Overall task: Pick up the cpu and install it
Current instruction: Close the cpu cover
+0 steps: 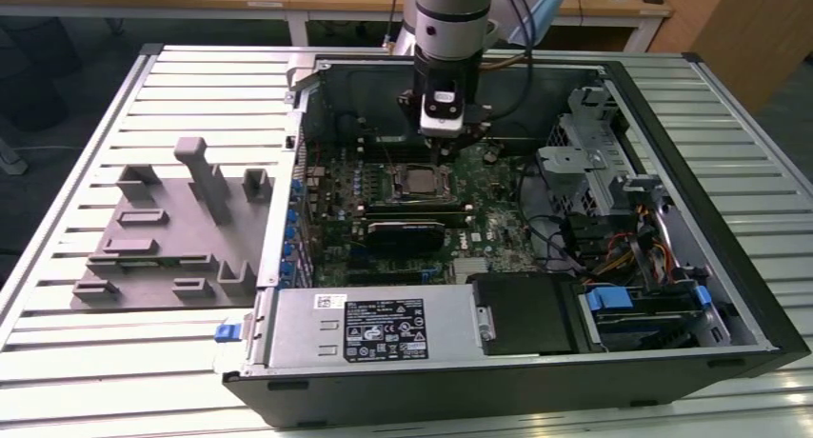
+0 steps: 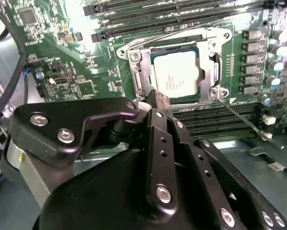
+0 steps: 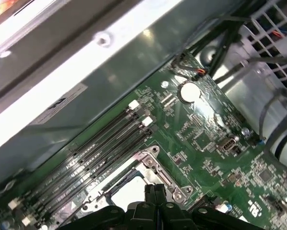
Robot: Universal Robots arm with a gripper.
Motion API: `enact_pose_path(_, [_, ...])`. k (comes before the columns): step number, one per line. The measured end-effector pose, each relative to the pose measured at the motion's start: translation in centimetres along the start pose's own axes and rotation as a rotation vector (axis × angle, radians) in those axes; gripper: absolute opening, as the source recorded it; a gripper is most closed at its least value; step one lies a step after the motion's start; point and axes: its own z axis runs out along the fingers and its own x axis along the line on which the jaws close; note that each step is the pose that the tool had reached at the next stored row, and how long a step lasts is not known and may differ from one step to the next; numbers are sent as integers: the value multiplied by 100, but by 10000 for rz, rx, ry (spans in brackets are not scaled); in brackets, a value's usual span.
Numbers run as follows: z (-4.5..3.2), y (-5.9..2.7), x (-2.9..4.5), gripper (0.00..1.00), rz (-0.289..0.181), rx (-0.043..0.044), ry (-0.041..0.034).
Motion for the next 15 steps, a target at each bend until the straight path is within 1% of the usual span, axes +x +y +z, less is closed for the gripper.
enact_pose_path(15, [5, -1, 2, 11, -2649, -96, 74])
